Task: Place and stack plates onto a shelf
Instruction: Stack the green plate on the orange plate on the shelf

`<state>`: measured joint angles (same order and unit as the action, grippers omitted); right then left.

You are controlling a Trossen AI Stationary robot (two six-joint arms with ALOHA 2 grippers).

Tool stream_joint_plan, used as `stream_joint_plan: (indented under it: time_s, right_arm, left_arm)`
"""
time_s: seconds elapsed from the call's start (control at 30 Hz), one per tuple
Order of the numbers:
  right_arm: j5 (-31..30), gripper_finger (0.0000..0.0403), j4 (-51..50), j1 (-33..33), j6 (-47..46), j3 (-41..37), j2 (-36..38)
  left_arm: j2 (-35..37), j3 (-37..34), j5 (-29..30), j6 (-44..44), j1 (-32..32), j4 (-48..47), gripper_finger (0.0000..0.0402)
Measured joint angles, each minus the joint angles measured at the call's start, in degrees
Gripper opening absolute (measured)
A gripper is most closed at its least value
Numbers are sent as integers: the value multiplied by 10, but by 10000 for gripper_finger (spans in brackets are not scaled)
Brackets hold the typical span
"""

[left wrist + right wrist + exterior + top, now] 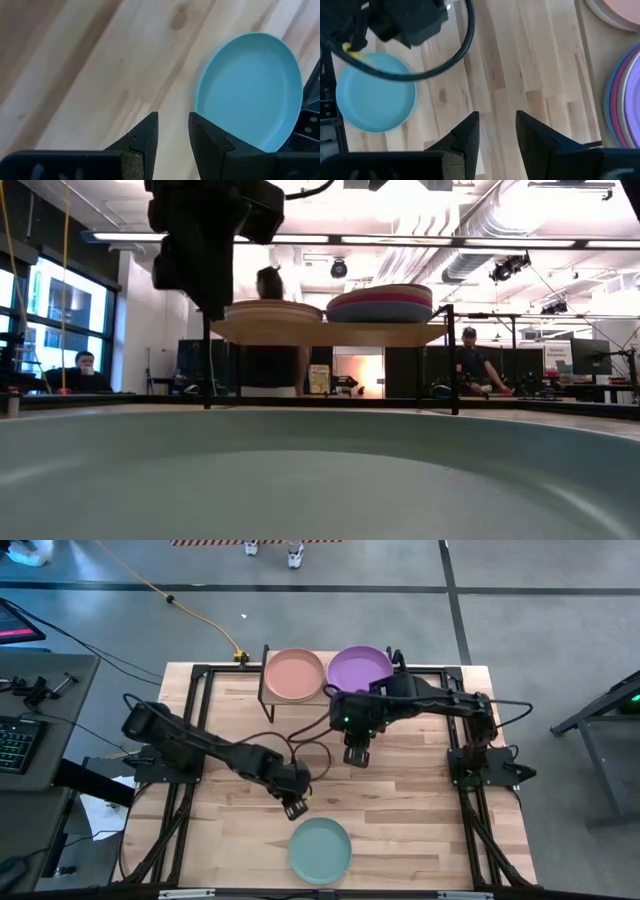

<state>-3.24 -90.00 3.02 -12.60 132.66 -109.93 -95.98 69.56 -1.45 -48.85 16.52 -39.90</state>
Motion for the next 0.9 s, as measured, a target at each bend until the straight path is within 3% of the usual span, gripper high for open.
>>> stream_joint_plan:
  time_s: [0.3, 0.9]
  right_arm:
    - [-15, 108, 0, 25, -36, 0, 0]
    - [-16, 108, 1, 35, -54, 0, -1]
  left_arm:
    - [-51, 0, -19, -6, 39, 74, 97]
    - [-109, 0, -31, -36, 66, 128, 97]
